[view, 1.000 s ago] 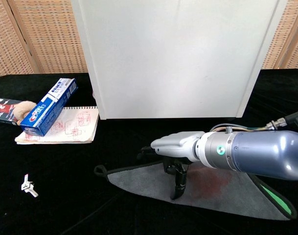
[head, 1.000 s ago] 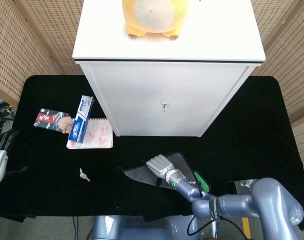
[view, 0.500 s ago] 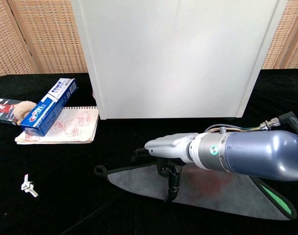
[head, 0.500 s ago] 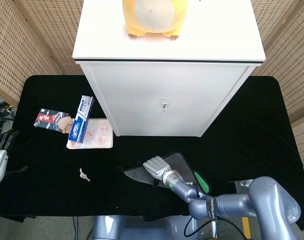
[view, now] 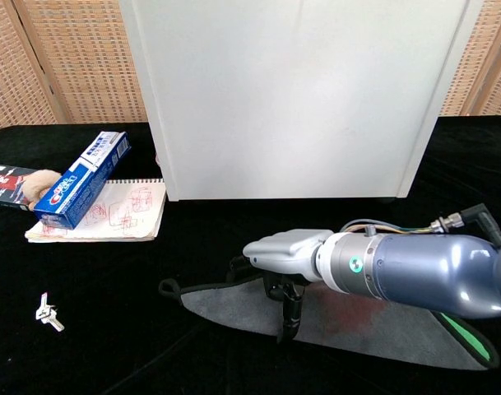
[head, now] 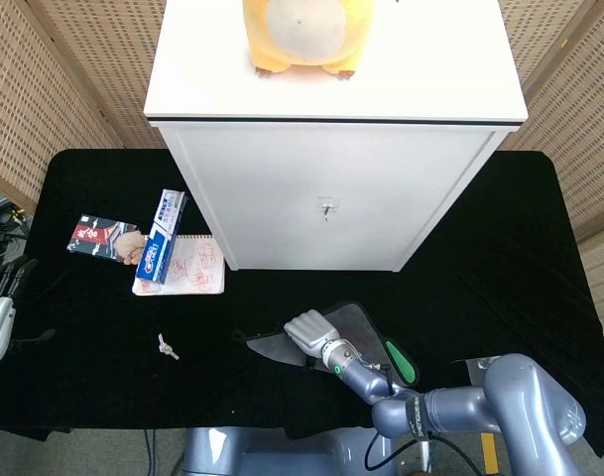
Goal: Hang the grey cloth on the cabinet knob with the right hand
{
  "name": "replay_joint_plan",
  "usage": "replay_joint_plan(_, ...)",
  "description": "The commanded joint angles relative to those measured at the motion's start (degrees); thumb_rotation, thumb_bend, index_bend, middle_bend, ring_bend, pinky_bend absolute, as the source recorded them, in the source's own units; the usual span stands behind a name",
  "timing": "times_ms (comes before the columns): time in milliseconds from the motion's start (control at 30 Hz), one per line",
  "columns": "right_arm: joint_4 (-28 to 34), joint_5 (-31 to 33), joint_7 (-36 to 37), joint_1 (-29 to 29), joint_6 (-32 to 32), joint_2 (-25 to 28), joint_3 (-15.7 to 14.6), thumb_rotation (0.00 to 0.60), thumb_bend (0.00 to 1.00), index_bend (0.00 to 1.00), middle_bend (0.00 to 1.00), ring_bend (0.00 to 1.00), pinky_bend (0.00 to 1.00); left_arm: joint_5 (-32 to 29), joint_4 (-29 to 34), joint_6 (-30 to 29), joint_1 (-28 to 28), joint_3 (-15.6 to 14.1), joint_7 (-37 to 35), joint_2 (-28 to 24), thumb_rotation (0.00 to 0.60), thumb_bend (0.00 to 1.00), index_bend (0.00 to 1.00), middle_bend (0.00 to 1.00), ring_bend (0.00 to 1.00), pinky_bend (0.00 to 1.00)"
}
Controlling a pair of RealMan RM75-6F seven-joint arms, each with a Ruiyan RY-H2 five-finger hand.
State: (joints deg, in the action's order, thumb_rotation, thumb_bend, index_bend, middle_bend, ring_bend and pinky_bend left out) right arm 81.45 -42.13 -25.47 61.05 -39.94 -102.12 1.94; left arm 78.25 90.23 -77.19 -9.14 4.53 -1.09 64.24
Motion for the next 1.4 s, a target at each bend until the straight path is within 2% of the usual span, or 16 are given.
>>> replay_joint_plan(33, 0.1, -0.5, 0.4, -0.3, 0.0, 0.1, 0.0, 0.600, 0.34, 0.44, 1.00, 1.00, 1.00, 0.0, 0.0, 0.0, 0.0, 0.0, 0.0, 0.0, 0.600, 0.00, 0.00, 0.00, 0.00, 0.00)
replay_joint_plan(233, 0.4, -2.0, 1.7, -1.0, -0.3, 0.4, 0.5, 0.600, 0.45, 0.53, 1.00, 1.00, 1.00, 0.2, 0.2, -0.1, 0.0, -0.1, 0.1, 0.0, 0.600, 0.00, 0.00, 0.00, 0.00, 0.00)
replay_joint_plan(600, 1.4, -6.4, 4.5, -2.8, -1.3, 1.4, 1.3, 0.600, 0.49, 0.58, 1.00, 1.00, 1.00, 0.3, 0.4, -0.3, 0.1, -0.1, 0.0, -0.1, 0.600, 0.00, 0.00, 0.00, 0.00, 0.00)
replay_joint_plan(767, 1.9, -7.9, 5.5, -3.6, -1.9, 1.9, 1.6, 0.600, 0.68, 0.65, 1.00, 1.00, 1.00, 0.4, 0.5, -0.3, 0.1, -0.2, 0.0, -0.2, 0.600, 0.00, 0.00, 0.00, 0.00, 0.00)
replay_joint_plan(833, 2.4, -8.3, 5.8, -3.9, -2.3, 2.3, 1.8, 0.600, 0.72, 0.68, 1.00, 1.00, 1.00, 0.5, 0.5, -0.3, 0.1, -0.3, 0.0, -0.2, 0.600, 0.00, 0.00, 0.00, 0.00, 0.00)
replay_joint_plan(1033, 6.4, -10.8, 8.0, -5.5, -4.1, 5.3, 2.9, 0.600, 0.73, 0.75, 1.00, 1.00, 1.00, 0.8, 0.7, -0.4, 0.1, -0.4, -0.1, -0.3, 0.600, 0.00, 0.00, 0.00, 0.00, 0.00)
replay_joint_plan(1167, 9.9, -15.4, 11.3, -7.4, -6.4, 8.2, 3.8, 0.600, 0.72, 0.76, 1.00, 1.00, 1.00, 1.2, 0.9, -0.6, 0.2, -0.6, -0.3, -0.4, 0.600, 0.00, 0.00, 0.00, 0.00, 0.00)
replay_joint_plan(1400, 15.0, -28.1, 18.6, -12.2, -13.9, 14.9, 4.5, 0.600, 0.74, 0.77, 1.00, 1.00, 1.00, 1.9, 1.3, -1.2, 0.5, -0.8, -0.5, -0.7, 0.600, 0.00, 0.00, 0.00, 0.00, 0.00)
